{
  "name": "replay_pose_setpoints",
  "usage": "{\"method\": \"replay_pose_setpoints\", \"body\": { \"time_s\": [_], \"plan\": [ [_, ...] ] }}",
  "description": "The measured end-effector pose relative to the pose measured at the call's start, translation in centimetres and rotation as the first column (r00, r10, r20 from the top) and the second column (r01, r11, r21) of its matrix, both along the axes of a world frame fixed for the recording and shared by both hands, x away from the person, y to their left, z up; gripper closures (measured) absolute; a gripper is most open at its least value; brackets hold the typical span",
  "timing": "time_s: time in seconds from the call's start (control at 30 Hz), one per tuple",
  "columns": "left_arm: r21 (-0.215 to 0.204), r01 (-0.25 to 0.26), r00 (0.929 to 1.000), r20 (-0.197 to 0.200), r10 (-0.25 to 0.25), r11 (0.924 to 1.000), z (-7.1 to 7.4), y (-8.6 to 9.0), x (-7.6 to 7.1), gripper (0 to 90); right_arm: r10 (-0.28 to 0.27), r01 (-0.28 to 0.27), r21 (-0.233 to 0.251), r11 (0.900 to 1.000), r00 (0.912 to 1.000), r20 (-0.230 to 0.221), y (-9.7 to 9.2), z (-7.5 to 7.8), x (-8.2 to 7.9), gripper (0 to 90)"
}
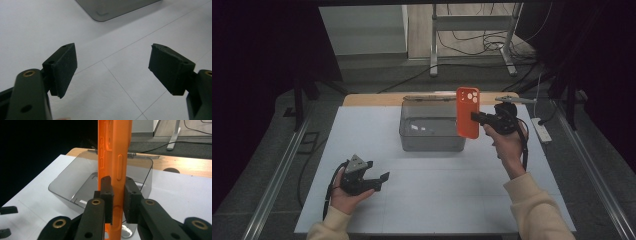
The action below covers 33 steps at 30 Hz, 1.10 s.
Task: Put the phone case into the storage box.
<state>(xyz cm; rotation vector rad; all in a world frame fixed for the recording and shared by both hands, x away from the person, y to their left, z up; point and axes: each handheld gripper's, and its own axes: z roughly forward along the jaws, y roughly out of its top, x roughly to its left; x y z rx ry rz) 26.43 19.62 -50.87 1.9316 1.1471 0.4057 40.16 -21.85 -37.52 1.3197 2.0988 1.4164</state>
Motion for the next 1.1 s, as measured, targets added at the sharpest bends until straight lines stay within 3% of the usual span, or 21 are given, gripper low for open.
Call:
{"method": "replay_pose_setpoints", "body": {
  "time_s": [0.4, 1.1],
  "plan": [
    [0.003, -0.004, 1.0000, 0.001, 0.004, 1.0000, 0.0, 0.0, 0.0, 22.6, -0.027, 0.027, -0.039, 0.9989, 0.9996, -0.002, 1.0, 0.2, 1.4, 79.8],
    [0.004, -0.006, 1.0000, 0.003, 0.006, 1.0000, -0.1, 0.1, 0.1, 22.4, -0.054, 0.050, -0.085, 0.9952, 0.9972, -0.051, 2.7, -0.1, 3.9, 79.7]
  ]
}}
